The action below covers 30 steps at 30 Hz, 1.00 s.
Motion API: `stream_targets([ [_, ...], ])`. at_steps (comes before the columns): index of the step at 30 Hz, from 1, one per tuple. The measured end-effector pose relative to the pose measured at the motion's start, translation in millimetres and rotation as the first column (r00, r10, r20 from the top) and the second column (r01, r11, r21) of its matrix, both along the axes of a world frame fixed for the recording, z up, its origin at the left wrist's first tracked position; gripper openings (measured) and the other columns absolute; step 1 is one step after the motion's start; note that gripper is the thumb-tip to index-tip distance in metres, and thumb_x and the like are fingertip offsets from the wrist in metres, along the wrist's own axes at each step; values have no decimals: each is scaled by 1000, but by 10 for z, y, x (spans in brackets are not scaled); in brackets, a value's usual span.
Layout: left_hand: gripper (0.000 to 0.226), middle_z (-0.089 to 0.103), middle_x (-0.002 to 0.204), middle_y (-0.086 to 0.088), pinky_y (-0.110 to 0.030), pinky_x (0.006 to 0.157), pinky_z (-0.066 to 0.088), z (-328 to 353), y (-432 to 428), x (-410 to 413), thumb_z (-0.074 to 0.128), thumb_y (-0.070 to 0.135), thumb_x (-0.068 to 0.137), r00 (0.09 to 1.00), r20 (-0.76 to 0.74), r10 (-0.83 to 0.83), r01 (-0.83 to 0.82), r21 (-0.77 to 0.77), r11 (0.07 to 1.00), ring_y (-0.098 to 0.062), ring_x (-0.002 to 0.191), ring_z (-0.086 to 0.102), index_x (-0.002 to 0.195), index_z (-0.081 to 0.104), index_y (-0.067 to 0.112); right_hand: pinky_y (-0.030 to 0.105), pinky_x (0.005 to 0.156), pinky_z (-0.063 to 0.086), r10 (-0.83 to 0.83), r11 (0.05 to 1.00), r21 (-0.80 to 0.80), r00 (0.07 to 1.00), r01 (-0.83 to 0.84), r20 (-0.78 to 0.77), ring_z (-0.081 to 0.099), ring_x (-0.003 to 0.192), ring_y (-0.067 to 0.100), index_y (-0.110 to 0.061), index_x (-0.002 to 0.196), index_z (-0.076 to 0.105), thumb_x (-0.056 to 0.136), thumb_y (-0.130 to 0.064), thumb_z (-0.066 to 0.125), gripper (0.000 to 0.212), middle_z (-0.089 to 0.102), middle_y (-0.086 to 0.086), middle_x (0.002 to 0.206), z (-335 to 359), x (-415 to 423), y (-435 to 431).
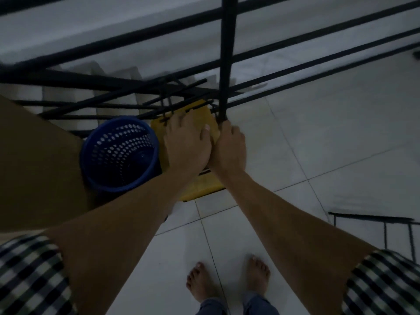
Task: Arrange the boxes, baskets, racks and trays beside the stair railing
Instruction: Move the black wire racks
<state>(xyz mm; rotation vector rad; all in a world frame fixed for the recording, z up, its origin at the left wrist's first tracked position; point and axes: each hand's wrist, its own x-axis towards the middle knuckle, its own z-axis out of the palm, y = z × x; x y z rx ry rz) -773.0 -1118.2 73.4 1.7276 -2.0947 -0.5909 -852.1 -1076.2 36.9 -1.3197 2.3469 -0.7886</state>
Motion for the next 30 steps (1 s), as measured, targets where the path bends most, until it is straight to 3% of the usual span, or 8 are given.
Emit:
stream_targets([
  [4, 55, 46, 142, -12, -47, 108, 37, 168, 406, -628, 46, 43, 95, 985, -47, -168, 171, 84, 982, -29, 129, 42, 139, 46, 10, 36, 88, 42, -140, 987, 76, 989, 143, -39, 49, 107, 29, -10, 131, 47, 91, -33, 61, 48, 53, 12, 123, 116, -536, 482],
  [9, 58, 35, 150, -8, -44, 113, 31, -2, 1249, -1525, 44, 45, 99, 929, -62, -364, 367, 263, 892, -25, 134, 39, 150, 34, 18, 40, 88, 45, -373, 917, 131, 926, 377, -52, 50, 109, 29, -12, 127, 49, 95, -34, 55, 39, 53, 12, 123, -14, -1315, 1476],
  [12, 60, 34, 151, -6, -43, 113, 29, -235, 1814, -1978, 42, 47, 99, 878, -37, -476, 459, 341, 820, -24, 134, 39, 150, 31, 19, 42, 90, 44, -489, 852, 178, 869, 493, -68, 50, 112, 30, -13, 126, 51, 95, -40, 55, 42, 54, 12, 123, -251, -1756, 2226],
  [19, 62, 32, 153, -8, -37, 111, 29, -689, 3312, -2831, 42, 47, 100, 752, -68, -656, 580, 542, 608, -24, 137, 37, 153, 27, 18, 43, 98, 40, -688, 623, 379, 710, 684, -149, 45, 123, 31, -13, 135, 45, 93, -36, 61, 50, 47, 13, 134, -731, -2603, 4110],
  [24, 69, 30, 156, -7, -42, 115, 29, -1075, 4267, -3414, 43, 52, 98, 716, -162, -679, 560, 713, 421, -23, 141, 33, 155, 19, 21, 46, 101, 39, -747, 491, 514, 644, 703, -167, 44, 125, 33, -10, 136, 42, 92, -31, 62, 53, 45, 14, 136, -1022, -3110, 5111],
  [30, 72, 24, 159, -8, -41, 118, 24, -1589, 4936, -3887, 42, 51, 99, 741, -164, -651, 471, 819, 330, -24, 144, 26, 156, 13, 18, 51, 104, 37, -716, 517, 651, 698, 555, -26, 43, 130, 34, -12, 142, 38, 97, -37, 56, 54, 48, 14, 139, -1573, -3445, 5726],
])
